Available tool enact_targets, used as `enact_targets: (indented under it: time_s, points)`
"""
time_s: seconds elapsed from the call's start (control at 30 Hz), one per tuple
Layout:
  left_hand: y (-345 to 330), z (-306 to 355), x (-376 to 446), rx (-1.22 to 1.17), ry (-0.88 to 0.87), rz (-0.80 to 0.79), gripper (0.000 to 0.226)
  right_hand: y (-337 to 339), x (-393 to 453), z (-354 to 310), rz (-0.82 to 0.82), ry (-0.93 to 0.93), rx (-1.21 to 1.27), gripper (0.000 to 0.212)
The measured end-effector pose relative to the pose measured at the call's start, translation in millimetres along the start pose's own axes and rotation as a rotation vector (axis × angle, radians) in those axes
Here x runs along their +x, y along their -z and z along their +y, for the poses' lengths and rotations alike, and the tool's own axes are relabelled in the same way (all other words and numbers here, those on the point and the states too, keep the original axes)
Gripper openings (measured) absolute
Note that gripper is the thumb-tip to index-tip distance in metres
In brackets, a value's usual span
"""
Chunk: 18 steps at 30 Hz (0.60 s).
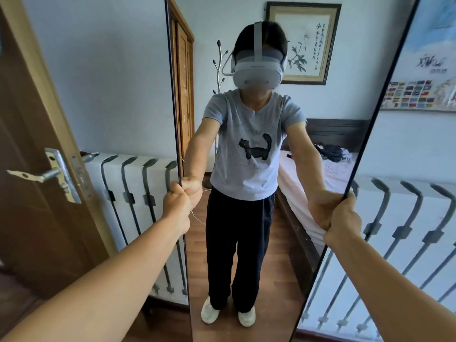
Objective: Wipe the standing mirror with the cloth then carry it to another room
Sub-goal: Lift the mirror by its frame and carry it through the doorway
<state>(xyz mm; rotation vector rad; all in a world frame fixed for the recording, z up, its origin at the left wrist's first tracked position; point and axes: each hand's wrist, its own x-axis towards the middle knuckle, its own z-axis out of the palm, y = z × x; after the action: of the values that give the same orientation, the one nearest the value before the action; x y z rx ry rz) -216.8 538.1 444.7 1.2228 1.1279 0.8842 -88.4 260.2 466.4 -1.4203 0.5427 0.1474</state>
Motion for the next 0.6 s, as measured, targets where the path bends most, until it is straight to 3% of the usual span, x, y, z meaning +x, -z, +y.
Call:
enact_targets:
  time_s: [0.17,0.4,0.6]
  points:
    - [32,13,-8,0.035,-0.022,0.184,0.031,-20,-18,-2,-0.093,0.043,-0.035,0.072]
    - [121,15,-5,-0.037,-0.074,0.404,0.047,-72,-69,10,-0.294,0.046,-0.101,0.071]
    - [230,10,12,-0.066,0.079,0.616,0.059,-122,-140,47,-0.474,0.086,-0.185,0.067]
